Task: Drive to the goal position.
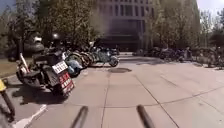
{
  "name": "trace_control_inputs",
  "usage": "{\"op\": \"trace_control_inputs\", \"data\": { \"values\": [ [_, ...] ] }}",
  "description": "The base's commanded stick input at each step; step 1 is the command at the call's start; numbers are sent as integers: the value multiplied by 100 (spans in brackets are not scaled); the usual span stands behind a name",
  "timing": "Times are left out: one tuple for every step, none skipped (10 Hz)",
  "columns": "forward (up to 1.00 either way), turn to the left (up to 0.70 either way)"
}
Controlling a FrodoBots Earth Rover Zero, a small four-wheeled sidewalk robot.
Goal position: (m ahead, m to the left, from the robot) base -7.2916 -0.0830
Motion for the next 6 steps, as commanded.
{"op": "trace_control_inputs", "data": {
  "values": [
    [70, 0],
    [70, 0],
    [70, 0],
    [70, 0],
    [70, -4],
    [70, -23]
  ]
}}
